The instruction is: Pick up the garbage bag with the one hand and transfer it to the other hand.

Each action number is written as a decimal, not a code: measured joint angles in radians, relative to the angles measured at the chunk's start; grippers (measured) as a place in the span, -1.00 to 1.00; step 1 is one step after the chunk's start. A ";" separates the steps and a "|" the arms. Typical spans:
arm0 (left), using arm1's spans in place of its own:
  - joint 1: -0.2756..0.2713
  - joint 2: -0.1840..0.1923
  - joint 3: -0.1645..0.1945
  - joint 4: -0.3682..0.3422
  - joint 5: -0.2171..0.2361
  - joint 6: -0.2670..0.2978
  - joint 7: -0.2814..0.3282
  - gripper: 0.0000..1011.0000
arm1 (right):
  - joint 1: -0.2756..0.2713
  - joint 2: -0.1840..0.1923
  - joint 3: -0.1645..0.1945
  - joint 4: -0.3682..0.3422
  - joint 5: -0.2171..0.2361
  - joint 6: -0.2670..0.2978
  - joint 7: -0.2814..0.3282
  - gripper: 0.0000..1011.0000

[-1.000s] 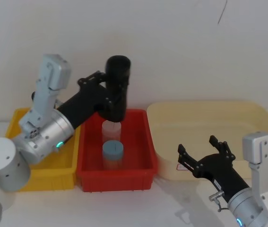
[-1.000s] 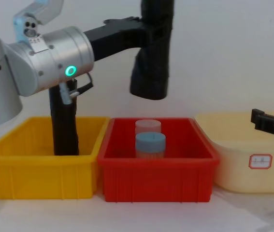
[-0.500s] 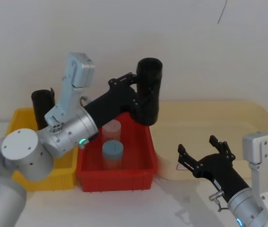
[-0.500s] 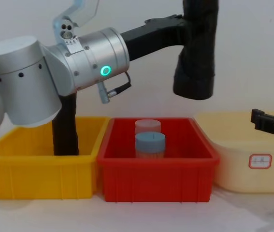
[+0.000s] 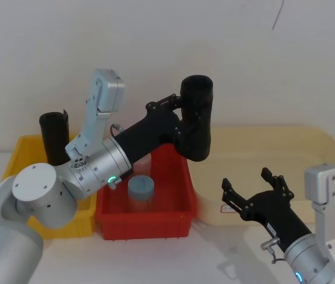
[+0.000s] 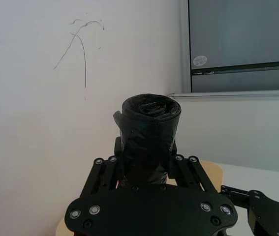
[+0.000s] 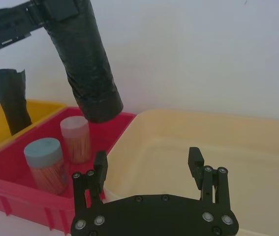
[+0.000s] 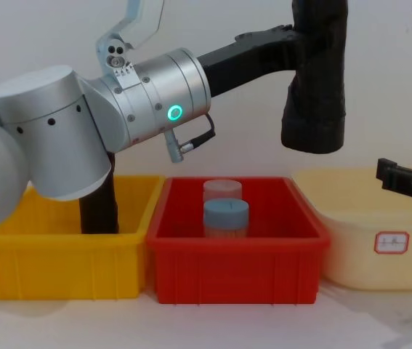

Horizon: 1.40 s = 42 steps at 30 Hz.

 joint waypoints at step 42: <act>0.015 -0.002 0.018 0.002 -0.042 0.000 0.004 -0.12 | 0.050 -0.064 -0.035 0.015 -0.035 -0.018 0.051 0.98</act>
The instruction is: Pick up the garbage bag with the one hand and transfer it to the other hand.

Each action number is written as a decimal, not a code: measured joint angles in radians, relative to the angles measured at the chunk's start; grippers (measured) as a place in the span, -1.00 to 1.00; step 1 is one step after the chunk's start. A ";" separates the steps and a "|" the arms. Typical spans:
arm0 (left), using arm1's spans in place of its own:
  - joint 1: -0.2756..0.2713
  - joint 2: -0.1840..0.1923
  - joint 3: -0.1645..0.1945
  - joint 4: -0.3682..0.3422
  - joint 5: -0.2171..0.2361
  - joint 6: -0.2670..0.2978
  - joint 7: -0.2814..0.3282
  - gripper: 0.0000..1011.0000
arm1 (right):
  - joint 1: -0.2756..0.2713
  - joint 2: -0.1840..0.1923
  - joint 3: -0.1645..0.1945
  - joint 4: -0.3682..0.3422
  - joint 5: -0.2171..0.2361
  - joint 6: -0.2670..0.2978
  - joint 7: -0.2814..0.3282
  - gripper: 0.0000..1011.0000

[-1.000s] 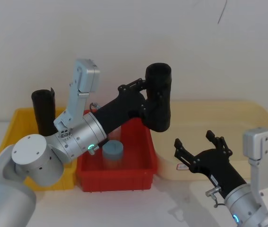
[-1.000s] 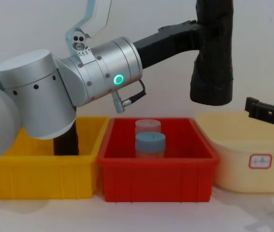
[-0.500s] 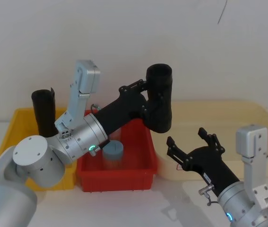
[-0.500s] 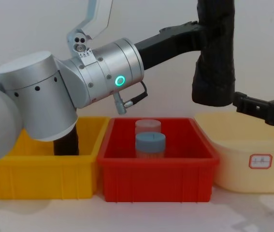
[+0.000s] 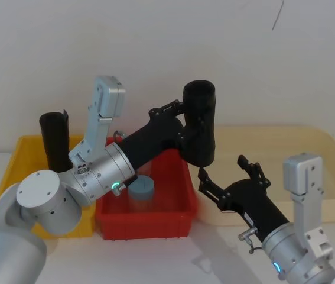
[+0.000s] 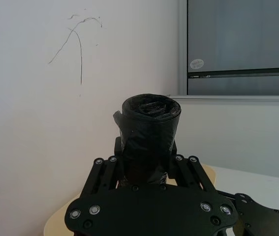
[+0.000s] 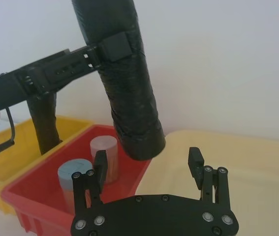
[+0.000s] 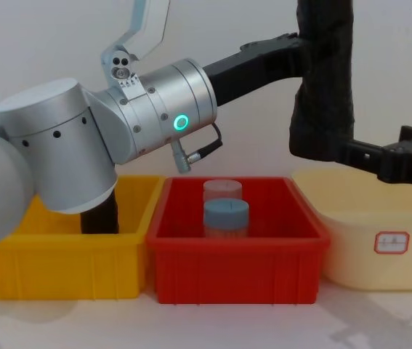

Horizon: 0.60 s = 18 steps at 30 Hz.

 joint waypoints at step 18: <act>0.000 0.000 0.001 0.000 -0.002 0.000 0.000 -0.12 | 0.063 -0.034 -0.025 0.066 -0.040 -0.033 0.022 0.98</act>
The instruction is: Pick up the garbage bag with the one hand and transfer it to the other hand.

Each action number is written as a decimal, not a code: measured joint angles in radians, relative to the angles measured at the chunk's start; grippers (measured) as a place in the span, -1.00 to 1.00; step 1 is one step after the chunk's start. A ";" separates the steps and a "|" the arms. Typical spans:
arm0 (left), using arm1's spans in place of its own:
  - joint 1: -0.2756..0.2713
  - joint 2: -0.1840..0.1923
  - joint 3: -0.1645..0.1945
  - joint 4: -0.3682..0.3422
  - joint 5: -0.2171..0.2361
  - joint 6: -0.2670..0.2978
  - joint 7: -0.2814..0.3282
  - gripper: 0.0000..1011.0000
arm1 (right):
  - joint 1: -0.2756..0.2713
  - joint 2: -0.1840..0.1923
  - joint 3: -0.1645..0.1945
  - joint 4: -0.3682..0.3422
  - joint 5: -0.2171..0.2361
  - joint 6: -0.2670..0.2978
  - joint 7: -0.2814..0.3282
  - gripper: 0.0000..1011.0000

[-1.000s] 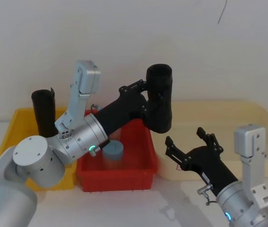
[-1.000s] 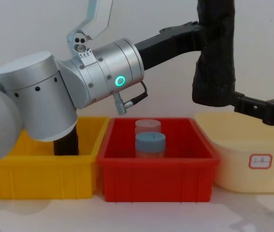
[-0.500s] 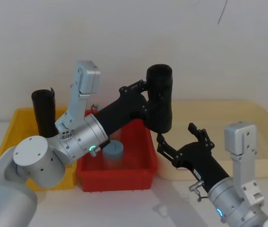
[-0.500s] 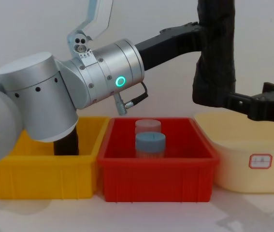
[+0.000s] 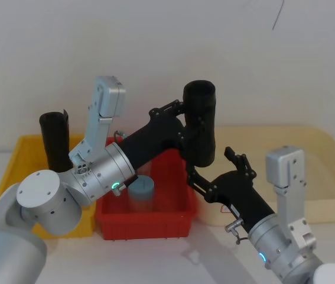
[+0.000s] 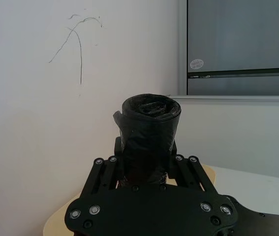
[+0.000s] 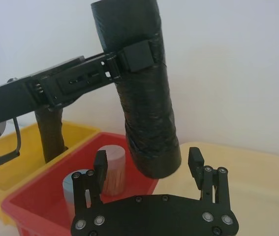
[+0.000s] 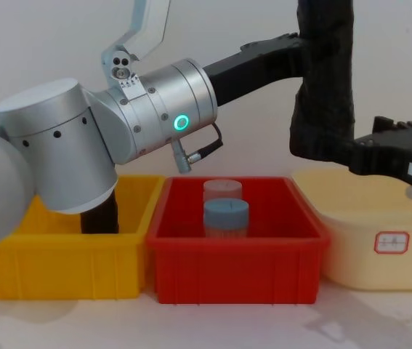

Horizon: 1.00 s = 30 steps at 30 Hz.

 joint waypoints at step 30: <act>0.000 0.000 0.000 0.000 0.000 0.000 0.000 -0.12 | 0.127 -0.075 -0.018 0.141 -0.072 -0.008 -0.007 0.98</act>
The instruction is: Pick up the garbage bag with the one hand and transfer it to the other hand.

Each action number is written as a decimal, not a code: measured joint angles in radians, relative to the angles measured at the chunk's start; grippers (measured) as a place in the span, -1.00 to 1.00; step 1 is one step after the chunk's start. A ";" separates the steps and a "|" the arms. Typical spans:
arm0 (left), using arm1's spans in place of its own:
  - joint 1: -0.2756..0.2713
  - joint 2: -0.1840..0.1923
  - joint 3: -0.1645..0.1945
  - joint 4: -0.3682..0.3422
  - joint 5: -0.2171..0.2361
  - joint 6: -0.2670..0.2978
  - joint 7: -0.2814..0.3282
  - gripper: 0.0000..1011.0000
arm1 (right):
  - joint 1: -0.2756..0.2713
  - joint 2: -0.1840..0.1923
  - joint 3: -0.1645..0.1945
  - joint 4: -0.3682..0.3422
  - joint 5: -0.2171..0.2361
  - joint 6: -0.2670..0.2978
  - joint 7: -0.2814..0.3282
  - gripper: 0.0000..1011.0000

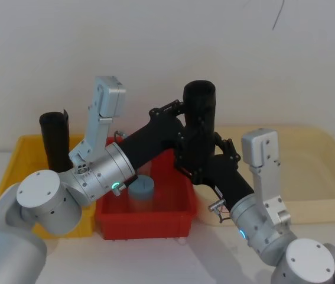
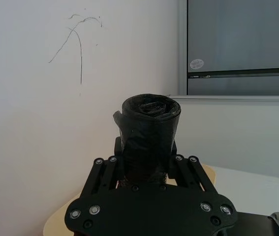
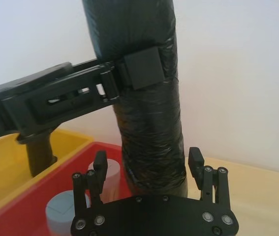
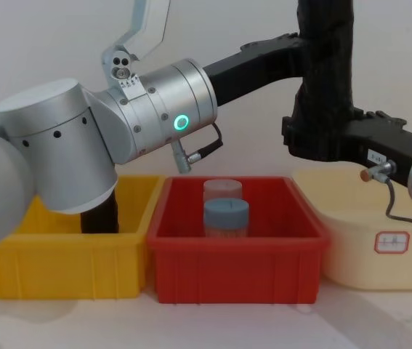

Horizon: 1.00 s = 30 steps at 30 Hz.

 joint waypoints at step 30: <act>0.000 0.000 0.000 0.000 0.000 0.000 0.000 0.06 | 0.035 -0.039 0.035 0.046 -0.035 0.004 -0.020 0.11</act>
